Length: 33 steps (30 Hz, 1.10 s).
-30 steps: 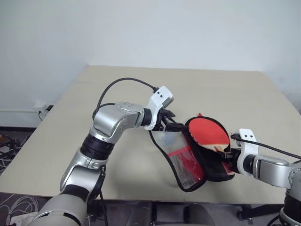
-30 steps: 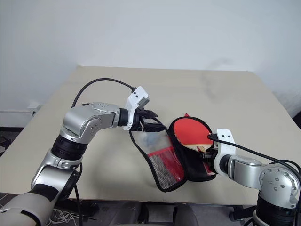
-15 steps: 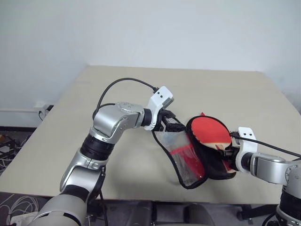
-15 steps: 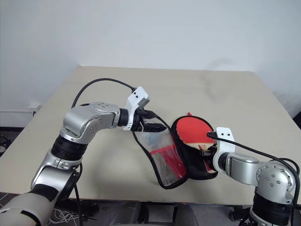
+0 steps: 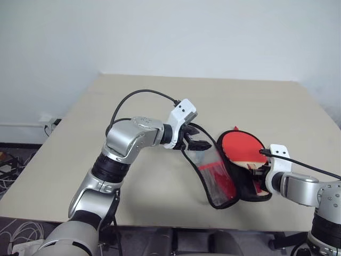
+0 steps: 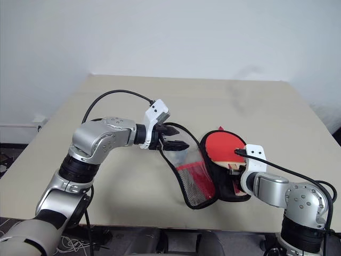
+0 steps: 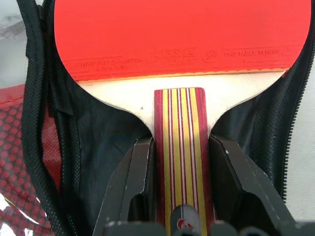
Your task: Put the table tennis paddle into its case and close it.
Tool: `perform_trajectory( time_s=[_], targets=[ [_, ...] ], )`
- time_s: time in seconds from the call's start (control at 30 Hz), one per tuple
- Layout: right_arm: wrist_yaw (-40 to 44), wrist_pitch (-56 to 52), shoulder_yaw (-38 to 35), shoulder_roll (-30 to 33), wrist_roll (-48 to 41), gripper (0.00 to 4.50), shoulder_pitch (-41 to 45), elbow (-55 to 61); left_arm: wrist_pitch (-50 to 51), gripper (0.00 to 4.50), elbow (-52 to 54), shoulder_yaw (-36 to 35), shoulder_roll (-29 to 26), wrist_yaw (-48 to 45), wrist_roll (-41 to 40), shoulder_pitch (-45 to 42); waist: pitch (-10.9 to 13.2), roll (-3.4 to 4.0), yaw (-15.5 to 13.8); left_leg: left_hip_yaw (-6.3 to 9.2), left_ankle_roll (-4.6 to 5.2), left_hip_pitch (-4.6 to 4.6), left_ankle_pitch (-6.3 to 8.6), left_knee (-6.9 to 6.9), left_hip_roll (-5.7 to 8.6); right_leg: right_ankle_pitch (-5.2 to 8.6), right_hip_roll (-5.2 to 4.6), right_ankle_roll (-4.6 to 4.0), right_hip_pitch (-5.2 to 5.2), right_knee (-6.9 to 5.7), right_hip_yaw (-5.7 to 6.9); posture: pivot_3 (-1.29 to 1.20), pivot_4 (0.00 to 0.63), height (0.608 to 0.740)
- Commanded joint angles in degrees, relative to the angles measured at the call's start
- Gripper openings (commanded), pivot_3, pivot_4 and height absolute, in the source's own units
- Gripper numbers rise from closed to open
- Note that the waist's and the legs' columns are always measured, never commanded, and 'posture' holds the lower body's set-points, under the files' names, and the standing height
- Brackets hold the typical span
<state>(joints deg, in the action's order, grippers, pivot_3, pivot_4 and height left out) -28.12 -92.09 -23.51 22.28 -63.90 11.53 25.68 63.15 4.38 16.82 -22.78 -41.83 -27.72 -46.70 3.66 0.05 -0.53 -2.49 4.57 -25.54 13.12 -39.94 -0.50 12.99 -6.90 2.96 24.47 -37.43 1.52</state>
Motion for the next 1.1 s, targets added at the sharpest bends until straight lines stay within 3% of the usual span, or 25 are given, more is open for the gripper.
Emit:
perform_trajectory(
  time_s=[0.03, 0.1, 0.33, 0.7, 0.97, 1.1],
  targets=[
    [-1.3, -0.4, -2.3, 1.2, 3.6, 1.20, 0.1, 0.0, -0.6, 3.96, 2.0, -1.0, 0.2, -0.2, -0.1, -0.7, 0.0, 0.00, 0.0, 0.01, 0.00, 0.00, 0.00, 0.00, 0.00, 0.00, 0.00, 0.00, 0.00, 0.00, 0.00, 0.00, 0.000, 0.688],
    [-1.3, -0.4, -2.1, 0.8, 4.3, 1.20, 0.4, -0.1, -0.6, 3.96, 2.1, -1.0, 0.1, -0.3, -0.1, -0.8, 0.0, 0.00, 0.0, 0.01, 0.00, -0.01, 0.00, 0.00, 0.00, 0.00, 0.00, 0.00, 0.00, 0.00, 0.00, 0.00, 0.000, 0.688],
    [2.9, -0.4, -0.8, 0.7, 5.5, 3.57, 2.5, 1.2, -0.9, 3.96, 1.6, -0.9, 0.0, -0.7, 0.1, -1.3, 0.0, 0.02, 0.3, -0.06, 0.00, -0.02, 0.00, 0.01, -0.03, -0.01, 0.04, 0.00, 0.05, 0.00, -0.04, 0.00, 0.000, 0.688],
    [14.3, 2.5, -3.3, 2.6, 8.5, 3.57, 10.6, 2.3, -1.1, 3.96, 0.9, -1.7, -0.6, -1.4, 0.1, -1.8, 0.0, 0.06, 0.4, -0.04, 0.01, -0.02, 0.00, 0.02, -0.04, -0.02, 0.07, 0.00, 0.06, -0.01, -0.02, 0.00, 0.000, 0.688],
    [18.4, 10.6, -0.2, 4.4, 16.3, 3.57, 12.5, -0.4, -8.3, 3.96, 4.2, -6.0, -6.7, -7.1, -1.6, 2.5, 0.0, 0.09, 0.5, -0.08, -0.01, -0.02, 0.01, 0.11, -0.04, -0.03, 0.04, -0.02, 0.14, 0.00, -0.03, 0.00, 0.000, 0.688],
    [20.2, 12.3, 1.0, 3.9, 19.0, 3.62, 12.2, -1.5, -6.1, 4.48, 3.5, -8.0, -9.1, -7.2, -2.2, 3.4, 0.0, 0.09, 0.6, -0.08, -0.01, -0.03, 0.00, 0.15, -0.03, -0.03, 0.05, -0.02, 0.15, -0.01, -0.02, 0.00, 0.000, 0.688]
  ],
)
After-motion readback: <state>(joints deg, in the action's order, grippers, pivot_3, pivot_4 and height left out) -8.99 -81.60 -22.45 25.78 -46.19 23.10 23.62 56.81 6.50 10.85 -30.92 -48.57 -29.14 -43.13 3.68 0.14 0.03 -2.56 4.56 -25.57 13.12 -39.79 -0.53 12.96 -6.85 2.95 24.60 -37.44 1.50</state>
